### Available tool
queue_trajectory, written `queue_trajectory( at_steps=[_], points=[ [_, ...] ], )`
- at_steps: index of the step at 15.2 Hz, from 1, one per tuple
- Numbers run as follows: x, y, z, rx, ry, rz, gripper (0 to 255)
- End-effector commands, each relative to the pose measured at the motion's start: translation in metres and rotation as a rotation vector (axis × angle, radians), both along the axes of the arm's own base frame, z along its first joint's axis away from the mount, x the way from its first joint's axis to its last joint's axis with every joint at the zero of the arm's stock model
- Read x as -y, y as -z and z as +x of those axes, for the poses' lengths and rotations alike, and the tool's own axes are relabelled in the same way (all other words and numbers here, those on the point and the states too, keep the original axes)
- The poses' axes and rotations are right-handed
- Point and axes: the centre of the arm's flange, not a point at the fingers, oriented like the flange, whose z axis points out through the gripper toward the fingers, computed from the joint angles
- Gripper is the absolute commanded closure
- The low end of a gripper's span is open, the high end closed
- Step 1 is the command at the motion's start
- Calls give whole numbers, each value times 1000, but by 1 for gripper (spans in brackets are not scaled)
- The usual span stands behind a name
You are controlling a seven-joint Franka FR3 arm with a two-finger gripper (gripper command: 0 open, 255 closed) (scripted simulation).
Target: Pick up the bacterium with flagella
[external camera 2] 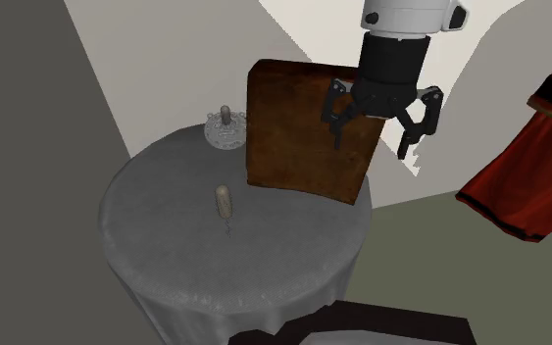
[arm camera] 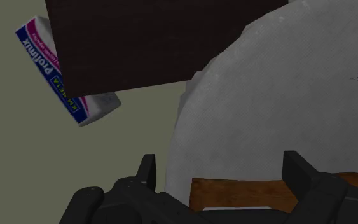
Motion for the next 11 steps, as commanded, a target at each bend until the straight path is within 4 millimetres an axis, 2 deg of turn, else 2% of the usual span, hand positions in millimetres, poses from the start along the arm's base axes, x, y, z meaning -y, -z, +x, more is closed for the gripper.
queue_trajectory(
  at_steps=[1,11],
  points=[
    [0,0,0,0,0,0,0],
    [-109,44,-44,147,45,84,0]
  ],
)
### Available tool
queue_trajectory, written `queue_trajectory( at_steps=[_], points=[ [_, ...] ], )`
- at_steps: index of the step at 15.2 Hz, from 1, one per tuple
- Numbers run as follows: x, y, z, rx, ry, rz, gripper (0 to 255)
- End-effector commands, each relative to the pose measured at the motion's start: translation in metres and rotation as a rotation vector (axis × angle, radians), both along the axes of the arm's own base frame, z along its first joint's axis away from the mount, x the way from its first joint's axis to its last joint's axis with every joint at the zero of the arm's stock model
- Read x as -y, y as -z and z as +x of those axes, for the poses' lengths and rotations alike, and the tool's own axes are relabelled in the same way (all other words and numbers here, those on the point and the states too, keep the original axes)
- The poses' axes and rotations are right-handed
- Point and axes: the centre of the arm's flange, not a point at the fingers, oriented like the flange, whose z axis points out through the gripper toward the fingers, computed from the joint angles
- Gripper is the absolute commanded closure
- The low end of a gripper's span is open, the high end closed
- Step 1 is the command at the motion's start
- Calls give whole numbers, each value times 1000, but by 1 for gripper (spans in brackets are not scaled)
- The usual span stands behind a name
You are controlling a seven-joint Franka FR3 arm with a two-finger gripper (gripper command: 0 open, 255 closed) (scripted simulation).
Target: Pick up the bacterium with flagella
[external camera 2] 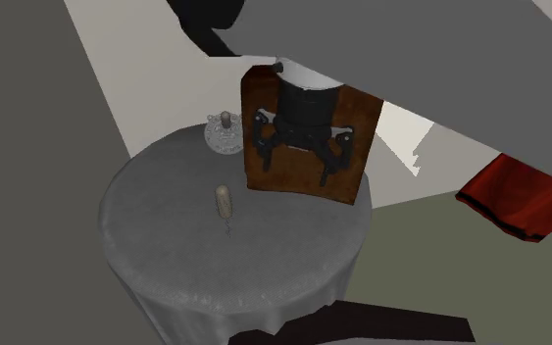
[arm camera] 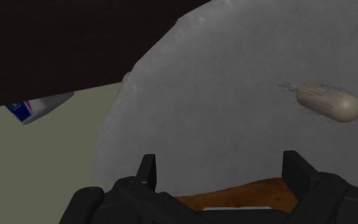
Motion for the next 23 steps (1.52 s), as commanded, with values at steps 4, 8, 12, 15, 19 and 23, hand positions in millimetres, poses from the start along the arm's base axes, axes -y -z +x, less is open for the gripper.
queue_trajectory(
  at_steps=[4,8,12,15,19,23],
  points=[
    [-56,18,-18,76,25,45,0],
    [-102,34,-31,135,43,79,0],
    [-115,49,-34,151,48,88,0],
    [-115,65,-34,151,48,88,0],
    [-115,79,-34,151,48,88,0],
    [-116,79,-35,151,48,88,255]
  ],
)
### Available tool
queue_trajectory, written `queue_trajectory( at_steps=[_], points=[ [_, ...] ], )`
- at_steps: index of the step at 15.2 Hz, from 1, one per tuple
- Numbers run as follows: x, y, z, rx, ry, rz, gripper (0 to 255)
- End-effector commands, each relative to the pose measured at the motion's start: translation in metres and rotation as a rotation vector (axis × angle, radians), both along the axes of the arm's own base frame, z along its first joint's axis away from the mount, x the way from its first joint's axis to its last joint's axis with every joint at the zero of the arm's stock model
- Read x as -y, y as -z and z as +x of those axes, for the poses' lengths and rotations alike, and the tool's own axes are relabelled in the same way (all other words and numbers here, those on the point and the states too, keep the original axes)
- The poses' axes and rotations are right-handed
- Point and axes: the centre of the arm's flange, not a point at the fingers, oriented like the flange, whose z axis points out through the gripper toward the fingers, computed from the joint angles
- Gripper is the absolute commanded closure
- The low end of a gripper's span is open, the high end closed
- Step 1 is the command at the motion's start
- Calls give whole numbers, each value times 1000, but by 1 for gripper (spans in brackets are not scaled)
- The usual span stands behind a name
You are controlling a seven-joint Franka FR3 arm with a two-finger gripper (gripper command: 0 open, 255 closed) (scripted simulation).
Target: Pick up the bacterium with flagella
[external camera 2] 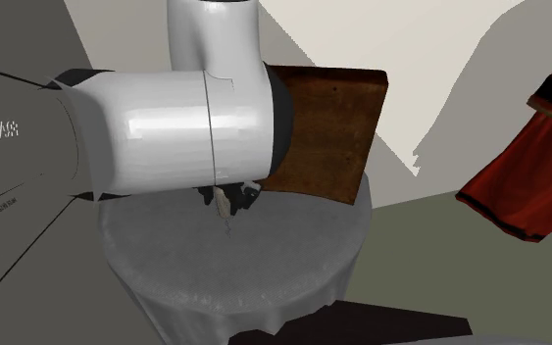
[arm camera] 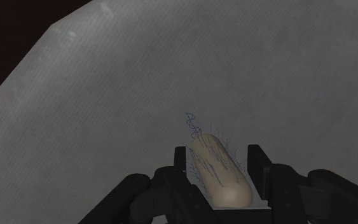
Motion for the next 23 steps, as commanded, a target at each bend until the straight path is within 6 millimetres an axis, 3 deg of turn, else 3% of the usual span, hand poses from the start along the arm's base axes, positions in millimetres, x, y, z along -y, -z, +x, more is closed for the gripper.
queue_trajectory(
  at_steps=[1,6,21,23],
  points=[
    [0,0,0,-1,0,0,255],
    [0,0,0,-1,0,0,255],
    [0,-79,0,-1,0,0,255],
    [0,-80,0,-1,0,0,255]
  ],
)
